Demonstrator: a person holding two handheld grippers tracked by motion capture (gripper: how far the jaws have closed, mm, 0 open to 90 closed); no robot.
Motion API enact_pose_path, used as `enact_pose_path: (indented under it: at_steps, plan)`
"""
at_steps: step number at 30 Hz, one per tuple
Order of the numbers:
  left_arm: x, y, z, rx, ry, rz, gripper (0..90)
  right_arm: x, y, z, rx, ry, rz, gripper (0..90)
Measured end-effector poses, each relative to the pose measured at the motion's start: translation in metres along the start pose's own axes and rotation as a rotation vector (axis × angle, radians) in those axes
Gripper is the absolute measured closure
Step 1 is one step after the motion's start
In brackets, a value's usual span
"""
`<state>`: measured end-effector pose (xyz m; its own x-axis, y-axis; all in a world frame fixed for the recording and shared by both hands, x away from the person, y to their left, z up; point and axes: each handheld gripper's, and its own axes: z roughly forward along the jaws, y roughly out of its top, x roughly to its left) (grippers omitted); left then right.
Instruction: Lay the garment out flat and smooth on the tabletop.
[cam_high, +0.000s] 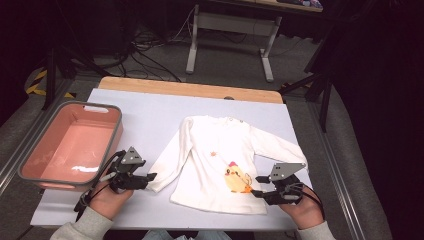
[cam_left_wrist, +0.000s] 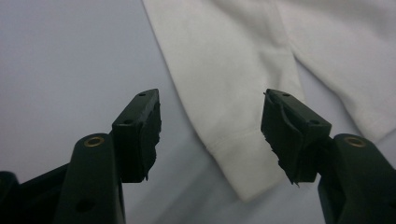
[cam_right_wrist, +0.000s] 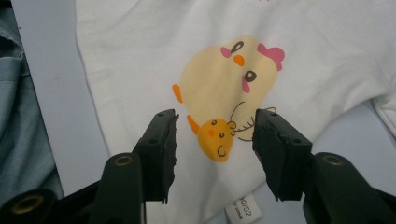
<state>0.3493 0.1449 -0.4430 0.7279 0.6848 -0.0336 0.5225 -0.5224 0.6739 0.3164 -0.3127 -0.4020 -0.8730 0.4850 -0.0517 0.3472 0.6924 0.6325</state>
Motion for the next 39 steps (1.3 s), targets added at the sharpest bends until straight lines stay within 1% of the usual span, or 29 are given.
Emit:
enact_pose_path:
  at_steps: [1, 3, 4, 6, 8, 9, 10, 11, 12, 13, 14, 15, 16, 17, 18, 19, 23, 26, 28, 34, 38, 39]
  plan:
    - [-0.001, 0.0, 0.001, 0.007, 0.009, -0.01, 40.6, 0.0, 0.001, 0.001, -0.002, 0.003, -0.003, 49.8]
    - [-0.001, -0.001, 0.003, 0.033, 0.015, -0.01, 42.9, 0.001, 0.002, 0.003, -0.002, 0.006, -0.005, 49.5]
    - [-0.002, -0.002, 0.004, 0.055, 0.021, -0.006, 44.1, 0.001, 0.002, 0.004, -0.003, 0.008, -0.007, 49.5]
    - [-0.003, -0.003, 0.007, 0.078, 0.014, -0.018, 47.7, 0.002, 0.003, 0.006, 0.0, 0.013, -0.014, 49.5]
    - [-0.002, -0.003, 0.009, 0.101, -0.013, -0.023, 53.4, 0.003, 0.003, 0.007, 0.002, 0.011, -0.017, 49.5]
    - [-0.001, -0.003, 0.008, 0.104, -0.038, -0.029, 59.7, 0.003, 0.003, 0.008, 0.002, 0.014, -0.016, 49.5]
    - [0.0, -0.003, 0.009, 0.103, -0.059, -0.037, 63.9, 0.003, 0.003, 0.008, 0.002, 0.013, -0.015, 49.5]
    - [0.0, -0.003, 0.009, 0.106, -0.065, -0.043, 66.1, 0.004, 0.002, 0.009, 0.002, 0.013, -0.015, 49.6]
    - [0.0, -0.003, 0.009, 0.107, -0.077, -0.045, 70.2, 0.004, 0.002, 0.009, 0.002, 0.015, -0.015, 49.6]
    - [0.0, -0.003, 0.009, 0.11, -0.095, -0.046, 75.2, 0.004, 0.002, 0.01, 0.003, 0.016, -0.012, 49.7]
    - [0.001, -0.002, 0.01, 0.116, -0.12, -0.047, 82.0, 0.004, 0.002, 0.01, 0.004, 0.018, -0.013, 49.7]
    - [0.001, -0.001, 0.009, 0.119, -0.118, -0.045, 82.9, 0.004, 0.002, 0.011, 0.004, 0.018, -0.015, 49.7]
    - [-0.001, 0.0, 0.009, 0.127, -0.107, -0.034, 83.4, 0.004, 0.002, 0.012, 0.005, 0.017, -0.015, 49.9]
    - [-0.002, 0.002, 0.008, 0.13, -0.104, -0.027, 83.9, 0.004, 0.002, 0.012, 0.006, 0.02, -0.015, 50.1]
    - [-0.005, 0.004, 0.005, 0.123, -0.087, -0.006, 84.1, 0.004, 0.002, 0.012, 0.004, 0.019, -0.015, 50.2]
    - [-0.006, 0.005, 0.003, 0.114, -0.086, -0.003, 84.2, 0.004, 0.003, 0.011, 0.001, 0.017, -0.016, 50.2]
    - [-0.011, 0.017, -0.018, 0.041, -0.04, 0.026, 84.1, 0.005, 0.004, 0.009, -0.009, 0.015, -0.016, 50.3]
    - [-0.01, 0.024, -0.034, 0.009, -0.006, 0.044, 84.1, 0.005, 0.004, 0.01, -0.009, 0.015, -0.013, 50.2]
    - [-0.005, 0.028, -0.042, -0.006, 0.014, 0.047, 84.1, 0.005, 0.004, 0.01, -0.009, 0.015, -0.015, 50.2]
    - [0.017, 0.036, -0.06, -0.025, 0.055, 0.013, 83.9, 0.005, 0.006, 0.011, -0.012, 0.015, -0.017, 50.2]
    - [0.032, 0.039, -0.068, -0.023, 0.08, -0.012, 83.8, 0.004, 0.005, 0.012, -0.013, 0.015, -0.013, 50.2]
    - [0.037, 0.039, -0.068, -0.019, 0.087, -0.012, 83.7, 0.005, 0.005, 0.012, -0.013, 0.015, -0.014, 50.2]
